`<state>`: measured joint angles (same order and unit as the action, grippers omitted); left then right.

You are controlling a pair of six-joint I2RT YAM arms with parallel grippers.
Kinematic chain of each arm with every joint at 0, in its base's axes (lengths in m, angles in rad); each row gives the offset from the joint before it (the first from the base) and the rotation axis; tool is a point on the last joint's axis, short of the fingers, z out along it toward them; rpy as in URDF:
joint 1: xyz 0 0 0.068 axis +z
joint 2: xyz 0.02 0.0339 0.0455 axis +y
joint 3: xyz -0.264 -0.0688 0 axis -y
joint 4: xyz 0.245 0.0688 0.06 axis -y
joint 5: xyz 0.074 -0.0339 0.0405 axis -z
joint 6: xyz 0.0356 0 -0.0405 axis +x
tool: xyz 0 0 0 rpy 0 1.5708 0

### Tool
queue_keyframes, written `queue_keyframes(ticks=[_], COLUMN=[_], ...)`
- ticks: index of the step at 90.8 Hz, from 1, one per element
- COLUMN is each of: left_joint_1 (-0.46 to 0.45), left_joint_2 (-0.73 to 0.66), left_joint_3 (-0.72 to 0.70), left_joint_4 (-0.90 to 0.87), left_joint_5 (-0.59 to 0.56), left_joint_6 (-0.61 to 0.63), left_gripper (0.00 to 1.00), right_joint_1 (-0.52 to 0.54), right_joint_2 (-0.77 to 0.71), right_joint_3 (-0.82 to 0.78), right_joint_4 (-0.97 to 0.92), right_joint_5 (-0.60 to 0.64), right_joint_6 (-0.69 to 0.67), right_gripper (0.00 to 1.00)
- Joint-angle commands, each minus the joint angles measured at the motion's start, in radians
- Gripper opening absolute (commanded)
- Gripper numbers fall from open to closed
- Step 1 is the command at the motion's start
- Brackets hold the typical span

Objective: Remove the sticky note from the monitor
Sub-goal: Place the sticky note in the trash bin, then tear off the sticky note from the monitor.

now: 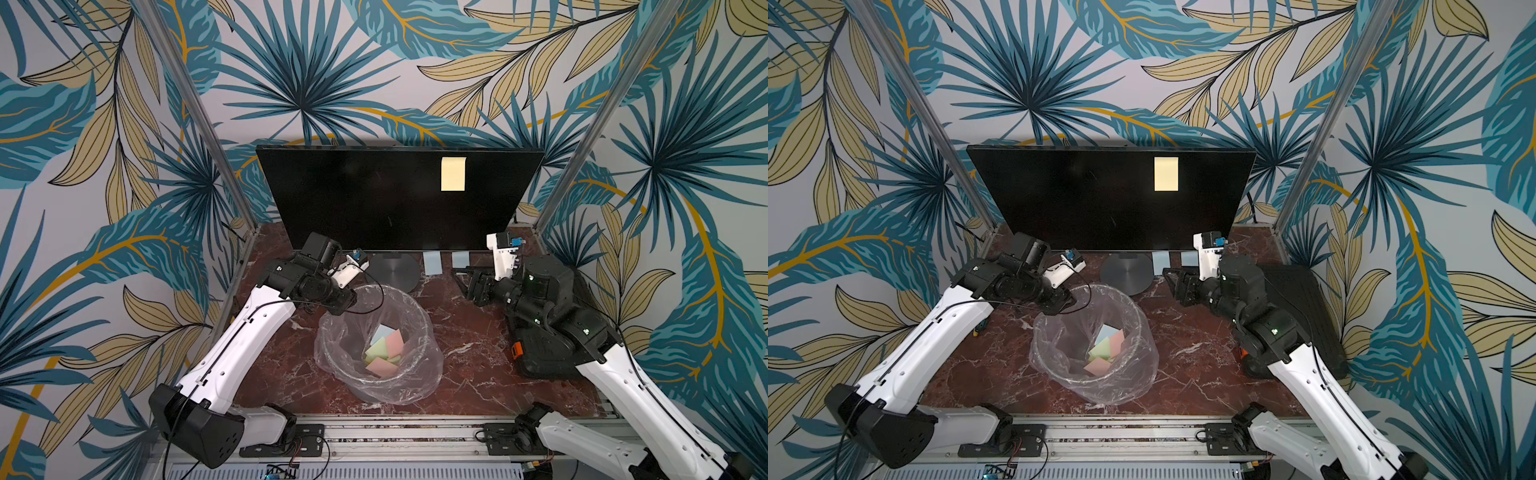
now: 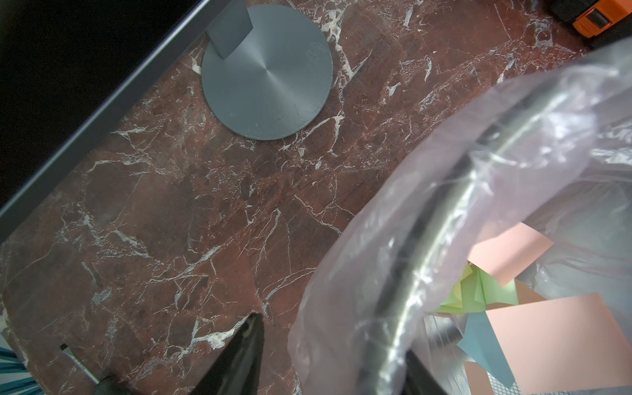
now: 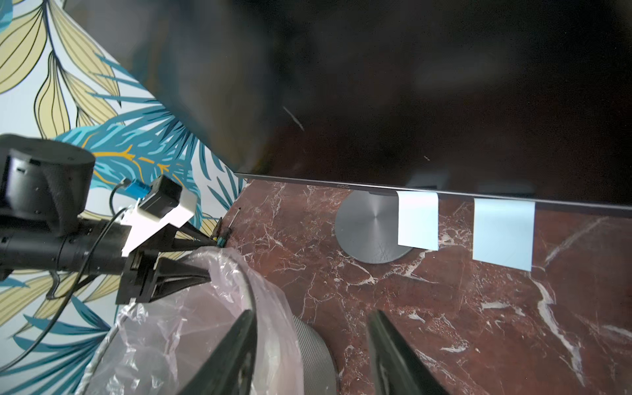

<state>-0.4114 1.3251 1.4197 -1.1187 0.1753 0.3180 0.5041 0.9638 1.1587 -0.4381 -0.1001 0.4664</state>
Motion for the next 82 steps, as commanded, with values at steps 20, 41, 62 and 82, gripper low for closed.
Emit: queue_keyframes(ticks=[20,41,62,82], left_joint_1=[0.000,-0.001,0.000,0.000], left_joint_2=[0.000,0.002,-0.001,0.002], left_joint_3=[-0.021,-0.015,-0.016,-0.014], left_joint_4=[0.015,0.010,0.011,0.011], left_joint_5=[-0.023,-0.019,-0.022,-0.024], left_joint_6=[0.007,0.007,0.008,0.008], left_gripper=[0.53,0.53,0.53,0.53], right_joint_1=[-0.121,-0.159,-0.180,-0.186], right_joint_2=[0.047,0.107,0.163,0.192], right_joint_3=[-0.060,-0.028,0.008,0.040], right_joint_4=[0.232,0.394,0.485,0.520], right_joint_5=[-0.117,-0.152,-0.185,-0.190], right_joint_6=[0.239,0.360,0.426,0.431], right_gripper=[0.56,0.57,0.57,0.56])
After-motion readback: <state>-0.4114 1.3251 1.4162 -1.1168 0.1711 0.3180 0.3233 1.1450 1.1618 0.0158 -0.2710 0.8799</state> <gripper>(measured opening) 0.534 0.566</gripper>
